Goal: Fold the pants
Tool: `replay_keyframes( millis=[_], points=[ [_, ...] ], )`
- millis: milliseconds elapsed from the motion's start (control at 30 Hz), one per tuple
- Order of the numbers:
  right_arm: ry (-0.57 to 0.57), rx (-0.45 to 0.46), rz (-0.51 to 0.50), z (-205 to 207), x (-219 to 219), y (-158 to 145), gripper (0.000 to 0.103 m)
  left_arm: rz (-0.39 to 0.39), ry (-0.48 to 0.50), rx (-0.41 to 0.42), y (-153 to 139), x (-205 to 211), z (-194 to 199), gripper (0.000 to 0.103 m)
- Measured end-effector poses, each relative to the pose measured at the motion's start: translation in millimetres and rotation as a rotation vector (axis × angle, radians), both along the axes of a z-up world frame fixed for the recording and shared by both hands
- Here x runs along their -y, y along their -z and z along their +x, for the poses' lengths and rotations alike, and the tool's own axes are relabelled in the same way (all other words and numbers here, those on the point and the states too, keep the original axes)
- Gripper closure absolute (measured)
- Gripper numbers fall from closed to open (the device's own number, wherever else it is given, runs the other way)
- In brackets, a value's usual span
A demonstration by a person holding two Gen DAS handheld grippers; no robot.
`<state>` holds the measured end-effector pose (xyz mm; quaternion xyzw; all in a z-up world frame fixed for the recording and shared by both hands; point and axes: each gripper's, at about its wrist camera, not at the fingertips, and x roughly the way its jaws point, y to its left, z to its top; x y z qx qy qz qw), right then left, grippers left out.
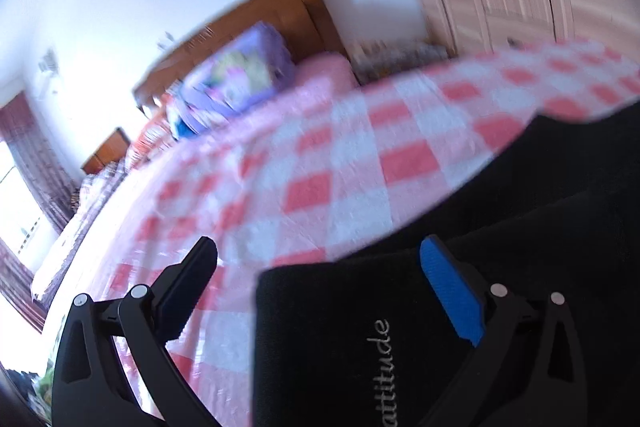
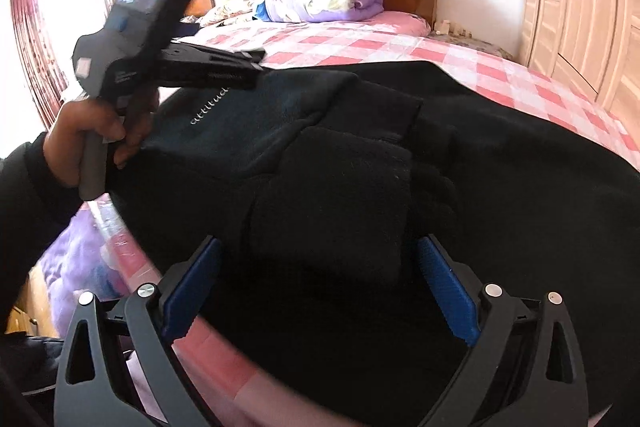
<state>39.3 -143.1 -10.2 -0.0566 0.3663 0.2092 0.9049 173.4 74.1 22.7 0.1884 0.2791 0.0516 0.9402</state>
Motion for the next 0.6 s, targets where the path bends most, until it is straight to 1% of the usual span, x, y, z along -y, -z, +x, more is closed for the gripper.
replay_keyframes(
  millis=[33,67,100,133,167,200,233,267,300,333,367,433,467,500,533,567,600],
  points=[
    [0.011,0.021,-0.008,-8,6,-2,0.008,-0.037,0.014,0.022,-7,1,-9,0.002],
    [0.026,0.031,-0.008,-14,16,-2,0.008,-0.136,0.072,0.044,-19,5,-25,0.002],
    [0.045,0.021,-0.005,-17,23,0,0.008,-0.187,0.110,0.048,-23,10,-35,0.002],
    [0.066,0.001,-0.007,-17,31,5,0.008,-0.233,0.149,0.037,-23,20,-45,0.002],
    [0.087,-0.028,-0.011,-17,40,12,0.008,-0.244,0.163,0.019,-20,27,-49,0.002],
    [0.061,-0.018,0.011,-22,47,14,0.009,-0.247,0.179,-0.018,-11,38,-52,0.002],
    [0.046,-0.002,0.005,-28,48,14,0.009,-0.238,0.204,-0.066,1,49,-53,0.002],
    [0.041,0.000,-0.012,-30,49,13,0.009,-0.207,0.232,-0.113,15,62,-54,0.002],
    [0.038,0.003,-0.033,-32,48,12,0.009,-0.153,0.245,-0.133,28,73,-56,0.001],
    [0.038,0.005,-0.046,-34,48,11,0.009,-0.111,0.239,-0.088,33,78,-63,0.001],
    [0.045,0.007,-0.038,-37,51,7,0.009,-0.106,0.232,-0.068,34,77,-67,0.001],
    [0.080,0.007,0.055,-41,71,-2,0.009,-0.123,0.231,-0.106,34,76,-63,0.001],
    [0.123,0.006,0.142,-44,91,-8,0.009,-0.137,0.230,-0.130,31,73,-61,0.002],
    [0.167,0.008,0.207,-43,112,-12,0.009,-0.141,0.224,-0.144,28,72,-61,0.002],
    [0.224,0.011,0.272,-47,132,-15,0.008,-0.137,0.222,-0.140,21,72,-64,0.002],
    [0.307,0.011,0.365,-57,161,-19,0.008,-0.128,0.234,-0.119,15,75,-69,0.002],
    [0.365,0.006,0.436,-60,183,-20,0.008,-0.119,0.251,-0.102,9,79,-73,0.002]
  ],
)
